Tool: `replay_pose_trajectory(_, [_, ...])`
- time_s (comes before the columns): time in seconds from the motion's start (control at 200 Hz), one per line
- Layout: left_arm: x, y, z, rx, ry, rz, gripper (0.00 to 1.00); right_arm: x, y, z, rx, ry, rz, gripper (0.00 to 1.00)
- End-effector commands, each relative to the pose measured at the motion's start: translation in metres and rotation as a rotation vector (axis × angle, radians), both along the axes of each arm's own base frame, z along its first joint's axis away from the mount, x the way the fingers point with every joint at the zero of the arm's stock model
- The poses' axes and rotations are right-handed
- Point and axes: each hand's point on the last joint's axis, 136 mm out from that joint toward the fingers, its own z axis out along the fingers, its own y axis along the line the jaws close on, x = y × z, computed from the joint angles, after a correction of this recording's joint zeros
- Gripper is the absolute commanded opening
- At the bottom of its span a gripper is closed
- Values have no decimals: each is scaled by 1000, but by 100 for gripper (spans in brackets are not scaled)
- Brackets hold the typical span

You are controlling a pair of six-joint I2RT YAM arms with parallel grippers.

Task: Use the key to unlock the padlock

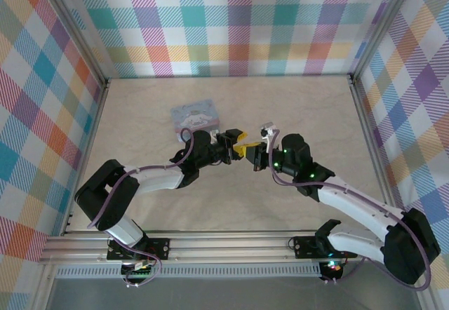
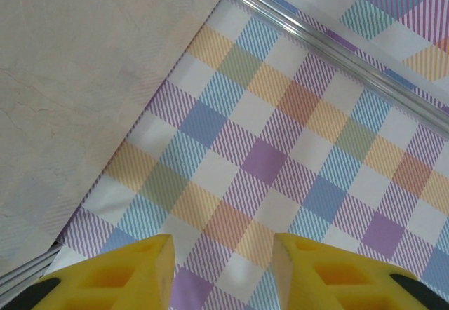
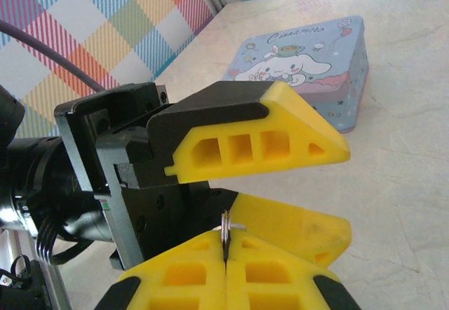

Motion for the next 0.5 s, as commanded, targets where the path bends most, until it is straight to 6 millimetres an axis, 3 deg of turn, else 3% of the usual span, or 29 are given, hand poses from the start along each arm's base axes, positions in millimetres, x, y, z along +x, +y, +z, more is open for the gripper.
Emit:
replay_pose_trajectory(0.0, [-4,-9,18,-58,-39,-21,40,-4,-2,5,15,-13,-7,0])
replay_pose_trajectory(0.495, [-2,-11,15,-52,-32,-24,16,-5,-5,2,17,-5,-15,0])
